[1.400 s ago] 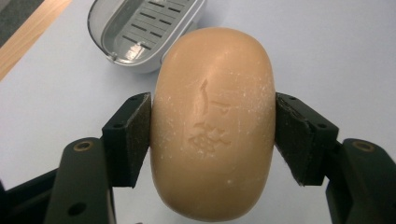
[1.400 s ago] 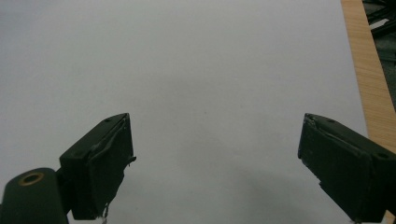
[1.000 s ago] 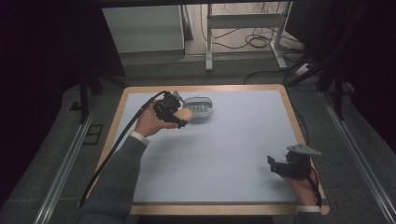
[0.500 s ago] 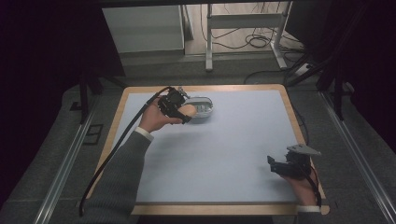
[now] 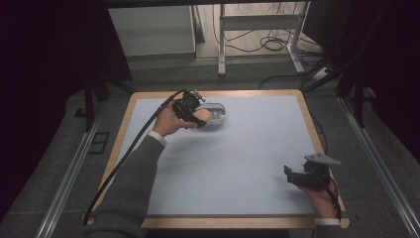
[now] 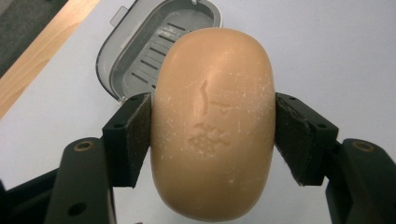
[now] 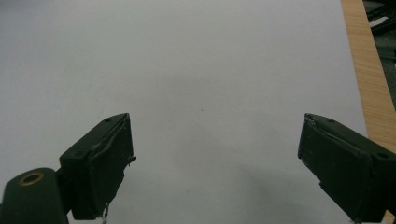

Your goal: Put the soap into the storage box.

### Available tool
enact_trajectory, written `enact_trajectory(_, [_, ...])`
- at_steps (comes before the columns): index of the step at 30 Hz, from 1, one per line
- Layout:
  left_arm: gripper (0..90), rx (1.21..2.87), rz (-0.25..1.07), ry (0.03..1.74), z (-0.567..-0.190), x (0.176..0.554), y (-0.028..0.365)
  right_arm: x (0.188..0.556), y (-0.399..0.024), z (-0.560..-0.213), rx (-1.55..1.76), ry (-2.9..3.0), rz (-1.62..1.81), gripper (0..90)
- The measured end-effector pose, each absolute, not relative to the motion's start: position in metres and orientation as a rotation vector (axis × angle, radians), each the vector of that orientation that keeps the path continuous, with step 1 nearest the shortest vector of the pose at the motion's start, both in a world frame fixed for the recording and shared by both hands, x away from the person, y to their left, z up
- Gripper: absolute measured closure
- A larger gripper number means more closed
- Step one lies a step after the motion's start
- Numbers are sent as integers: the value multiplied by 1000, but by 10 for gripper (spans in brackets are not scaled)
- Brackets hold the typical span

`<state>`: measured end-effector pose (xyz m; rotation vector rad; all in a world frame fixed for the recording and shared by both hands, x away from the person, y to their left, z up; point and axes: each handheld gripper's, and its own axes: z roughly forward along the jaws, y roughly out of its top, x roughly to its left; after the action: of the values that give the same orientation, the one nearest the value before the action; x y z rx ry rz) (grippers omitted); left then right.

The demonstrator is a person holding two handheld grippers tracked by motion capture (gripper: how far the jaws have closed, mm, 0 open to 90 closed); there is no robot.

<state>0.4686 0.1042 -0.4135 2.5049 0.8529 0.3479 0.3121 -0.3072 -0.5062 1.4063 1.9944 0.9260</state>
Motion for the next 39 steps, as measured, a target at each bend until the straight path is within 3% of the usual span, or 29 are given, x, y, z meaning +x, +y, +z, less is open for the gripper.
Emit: enact_trajectory(39, [327,2521,297,863,-428,519,80,313,-312,-507,1416,1986,911,101])
